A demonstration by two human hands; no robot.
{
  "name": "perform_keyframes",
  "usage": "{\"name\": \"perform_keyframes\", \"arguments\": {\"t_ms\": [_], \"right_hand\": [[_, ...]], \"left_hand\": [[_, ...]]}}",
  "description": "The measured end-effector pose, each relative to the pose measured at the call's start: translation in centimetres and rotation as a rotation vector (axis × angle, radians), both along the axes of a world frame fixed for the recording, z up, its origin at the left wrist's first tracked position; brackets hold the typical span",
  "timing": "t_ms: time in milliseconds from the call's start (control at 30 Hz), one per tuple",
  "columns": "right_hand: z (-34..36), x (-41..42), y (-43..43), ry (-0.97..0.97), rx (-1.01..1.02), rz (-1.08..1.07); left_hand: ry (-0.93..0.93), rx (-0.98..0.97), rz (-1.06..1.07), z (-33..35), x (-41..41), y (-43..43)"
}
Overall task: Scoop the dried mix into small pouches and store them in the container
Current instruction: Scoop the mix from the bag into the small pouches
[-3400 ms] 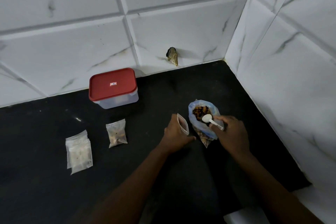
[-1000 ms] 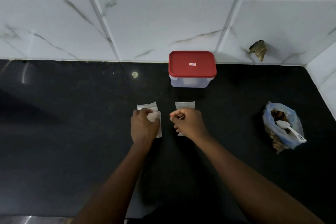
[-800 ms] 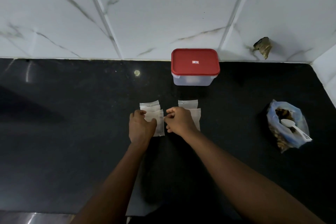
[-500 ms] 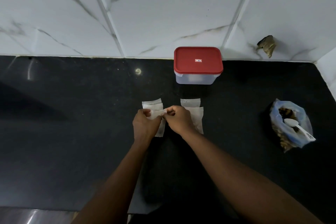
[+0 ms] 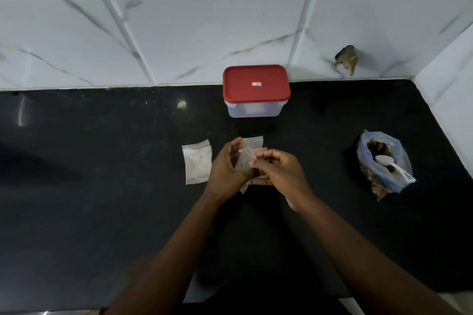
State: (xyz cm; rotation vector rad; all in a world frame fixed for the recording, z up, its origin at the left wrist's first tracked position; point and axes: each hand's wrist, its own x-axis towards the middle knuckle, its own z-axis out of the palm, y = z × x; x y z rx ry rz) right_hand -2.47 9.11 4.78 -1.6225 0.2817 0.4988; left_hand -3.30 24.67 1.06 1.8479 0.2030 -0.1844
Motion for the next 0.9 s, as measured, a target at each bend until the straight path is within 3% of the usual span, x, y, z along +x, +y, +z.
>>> {"name": "perform_keyframes", "arguments": {"t_ms": [367, 900], "right_hand": [[0.1, -1.0, -7.8, 0.073, 0.024, -0.154], [-0.7, -0.8, -15.0, 0.068, 0.008, -0.190]], "left_hand": [[-0.146, 0.033, -0.297, 0.9, 0.0, -6.1], [-0.169, 0.071, -0.425, 0.3, 0.9, -13.6]]}}
